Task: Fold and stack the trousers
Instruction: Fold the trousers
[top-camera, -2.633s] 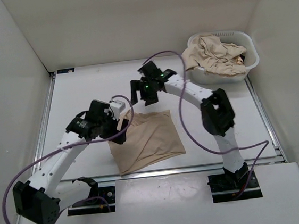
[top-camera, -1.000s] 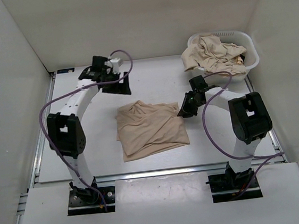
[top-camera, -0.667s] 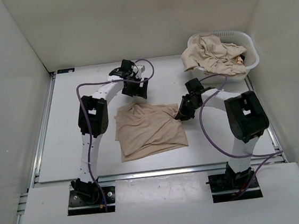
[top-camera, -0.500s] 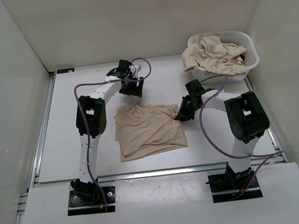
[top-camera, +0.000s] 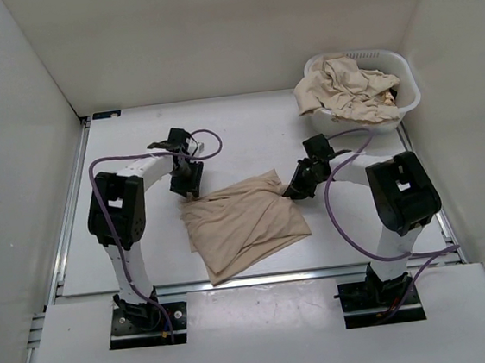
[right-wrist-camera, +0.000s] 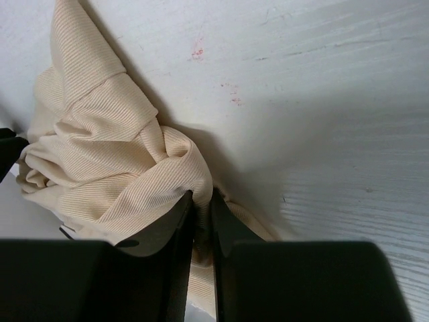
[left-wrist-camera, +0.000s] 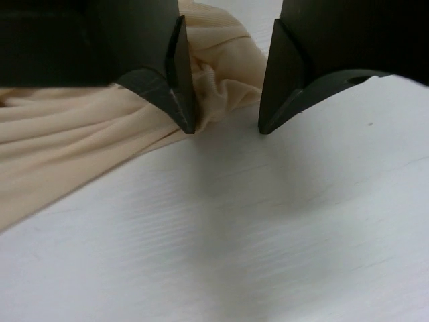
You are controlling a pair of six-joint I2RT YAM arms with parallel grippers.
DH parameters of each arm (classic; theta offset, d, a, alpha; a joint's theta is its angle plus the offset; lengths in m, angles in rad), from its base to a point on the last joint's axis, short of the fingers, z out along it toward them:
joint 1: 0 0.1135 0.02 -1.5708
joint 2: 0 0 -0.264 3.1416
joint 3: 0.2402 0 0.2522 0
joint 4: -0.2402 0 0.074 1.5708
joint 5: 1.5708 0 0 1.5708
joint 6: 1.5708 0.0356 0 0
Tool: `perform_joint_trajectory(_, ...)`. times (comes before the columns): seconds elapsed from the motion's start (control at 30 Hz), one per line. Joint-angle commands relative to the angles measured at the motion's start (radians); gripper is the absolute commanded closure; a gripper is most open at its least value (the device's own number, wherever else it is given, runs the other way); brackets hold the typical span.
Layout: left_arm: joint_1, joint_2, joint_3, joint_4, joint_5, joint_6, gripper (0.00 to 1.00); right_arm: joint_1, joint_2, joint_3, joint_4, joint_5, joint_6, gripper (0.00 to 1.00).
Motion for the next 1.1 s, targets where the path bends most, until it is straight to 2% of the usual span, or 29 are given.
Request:
perform_joint_trajectory(0.0,0.046,-0.018,-0.03,-0.023,-0.052,0.0,0.44,0.008,-0.013,-0.059,-0.018,0.04,0.029,0.82)
perform_joint_trajectory(0.03,0.046,-0.018,-0.03,-0.023,-0.052,0.0,0.36,0.008,-0.022,-0.059,-0.007,0.04,0.029,0.82)
perform_joint_trajectory(0.13,0.046,-0.018,0.007,-0.023,-0.052,0.0,0.27,0.017,-0.022,-0.069,-0.007,0.04,0.052,0.82)
perform_joint_trajectory(0.17,0.046,-0.03,0.007,-0.023,-0.052,0.0,0.16,0.028,-0.031,-0.069,0.002,0.04,0.052,0.82)
perform_joint_trajectory(0.23,0.072,-0.039,0.035,-0.023,-0.052,0.0,0.12,0.038,-0.04,-0.069,0.002,0.04,0.052,0.79)
perform_joint_trajectory(0.37,0.148,-0.097,0.088,-0.066,0.004,0.0,0.09,0.039,-0.091,-0.06,-0.051,0.084,0.021,0.44)
perform_joint_trajectory(0.4,0.18,-0.123,0.104,-0.088,0.058,0.0,0.09,0.039,-0.104,-0.033,-0.074,0.105,-0.014,0.35)
perform_joint_trajectory(0.47,0.202,-0.153,0.127,-0.144,0.11,0.0,0.09,0.039,-0.152,-0.013,-0.126,0.157,-0.073,0.31)
perform_joint_trajectory(0.63,0.211,-0.254,0.093,-0.201,0.145,0.0,0.04,0.039,-0.261,0.01,-0.194,0.205,-0.132,0.29)
perform_joint_trajectory(0.77,0.231,-0.28,0.023,-0.278,0.242,0.0,0.03,0.039,-0.335,-0.031,-0.217,0.205,-0.169,0.23)
perform_joint_trajectory(0.9,0.231,-0.305,-0.1,-0.278,0.36,0.0,0.0,0.039,-0.355,-0.135,-0.196,0.127,-0.232,0.22)
perform_joint_trajectory(0.97,0.222,-0.305,-0.144,-0.278,0.431,0.0,0.0,0.039,-0.346,-0.163,-0.168,0.011,-0.259,0.22)
perform_joint_trajectory(1.07,0.211,-0.273,-0.187,-0.241,0.451,0.0,0.0,0.075,-0.3,-0.174,-0.179,0.004,-0.307,0.22)
